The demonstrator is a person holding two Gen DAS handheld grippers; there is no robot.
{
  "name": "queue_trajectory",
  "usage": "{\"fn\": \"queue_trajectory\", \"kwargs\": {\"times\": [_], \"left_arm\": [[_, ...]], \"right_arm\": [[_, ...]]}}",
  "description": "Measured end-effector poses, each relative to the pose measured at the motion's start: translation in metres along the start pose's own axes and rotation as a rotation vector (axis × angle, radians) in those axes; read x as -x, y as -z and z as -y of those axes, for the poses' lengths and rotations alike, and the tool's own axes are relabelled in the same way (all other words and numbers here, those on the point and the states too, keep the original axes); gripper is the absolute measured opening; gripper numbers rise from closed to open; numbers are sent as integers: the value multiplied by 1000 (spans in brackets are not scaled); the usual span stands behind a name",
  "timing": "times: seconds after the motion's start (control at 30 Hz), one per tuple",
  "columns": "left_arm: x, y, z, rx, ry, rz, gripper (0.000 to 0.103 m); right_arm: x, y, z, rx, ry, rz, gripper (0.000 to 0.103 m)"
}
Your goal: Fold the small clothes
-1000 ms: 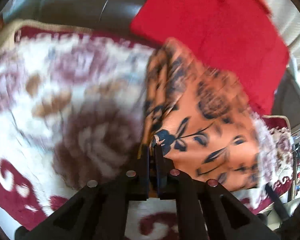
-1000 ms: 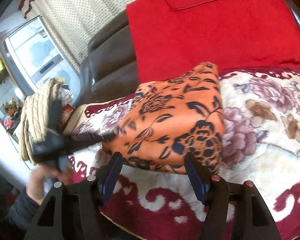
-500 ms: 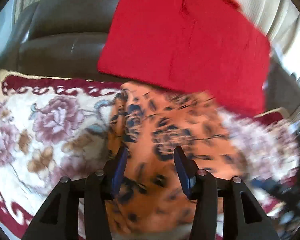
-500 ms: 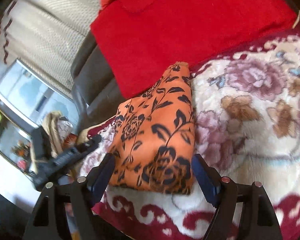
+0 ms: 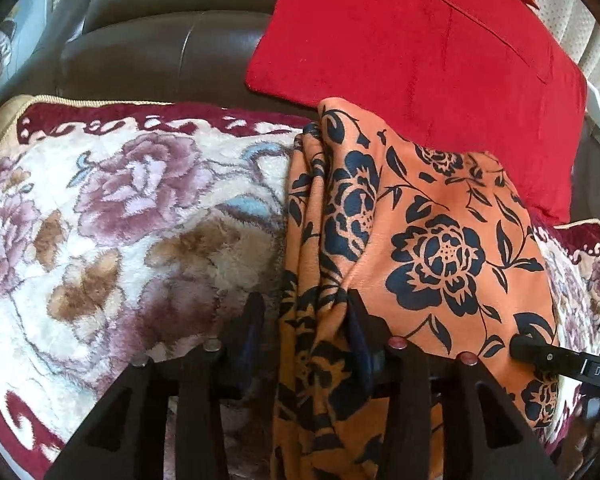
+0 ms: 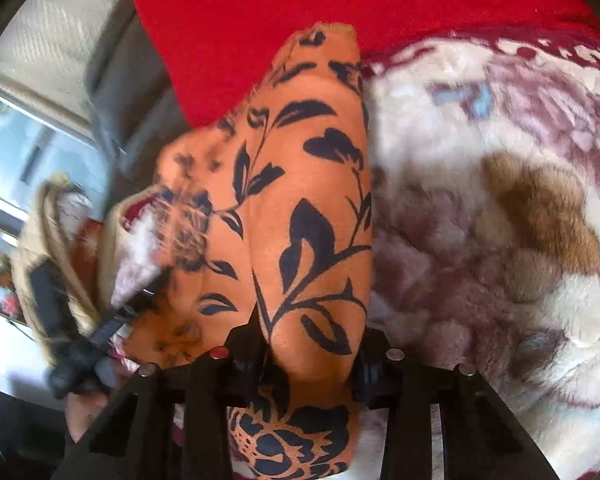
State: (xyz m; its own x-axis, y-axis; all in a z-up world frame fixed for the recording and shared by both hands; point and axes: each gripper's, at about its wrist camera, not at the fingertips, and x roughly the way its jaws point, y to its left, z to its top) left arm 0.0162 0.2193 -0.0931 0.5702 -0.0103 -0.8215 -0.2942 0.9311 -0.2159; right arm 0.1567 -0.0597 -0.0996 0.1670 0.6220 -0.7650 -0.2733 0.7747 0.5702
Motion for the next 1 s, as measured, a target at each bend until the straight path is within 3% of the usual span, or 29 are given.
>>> {"fn": "queue_trajectory", "kwargs": {"times": [0.07, 0.17, 0.27, 0.33, 0.4, 0.47, 0.53, 0.6, 0.67, 0.8, 1.0], "left_arm": [[0, 1, -1, 6, 4, 3, 44], [-1, 2, -2, 19, 14, 7, 45], [0, 4, -1, 19, 16, 14, 45], [1, 4, -2, 23, 22, 10, 45], [-2, 3, -5, 30, 28, 6, 45], [-4, 3, -7, 29, 29, 9, 45], [-4, 3, -6, 35, 33, 8, 47], [-3, 2, -6, 41, 34, 5, 47], [-3, -1, -7, 59, 54, -6, 47], [3, -11, -8, 90, 72, -12, 46], [18, -25, 10, 23, 28, 40, 46]], "right_arm": [[15, -7, -2, -13, -79, 34, 53], [28, -24, 9, -68, -121, 105, 74], [-6, -57, 31, -188, -160, 36, 75], [-16, -69, 29, -207, -165, 10, 40], [5, -68, -6, -64, -107, 103, 34], [9, -64, -24, 21, -38, 140, 34], [-9, -63, -4, -59, 9, 68, 39], [-8, -57, 12, -132, -47, 79, 57], [0, -48, 11, -132, -80, 99, 68], [13, -29, -3, -72, -89, 105, 70], [13, 3, -5, -32, -91, 69, 71]]}}
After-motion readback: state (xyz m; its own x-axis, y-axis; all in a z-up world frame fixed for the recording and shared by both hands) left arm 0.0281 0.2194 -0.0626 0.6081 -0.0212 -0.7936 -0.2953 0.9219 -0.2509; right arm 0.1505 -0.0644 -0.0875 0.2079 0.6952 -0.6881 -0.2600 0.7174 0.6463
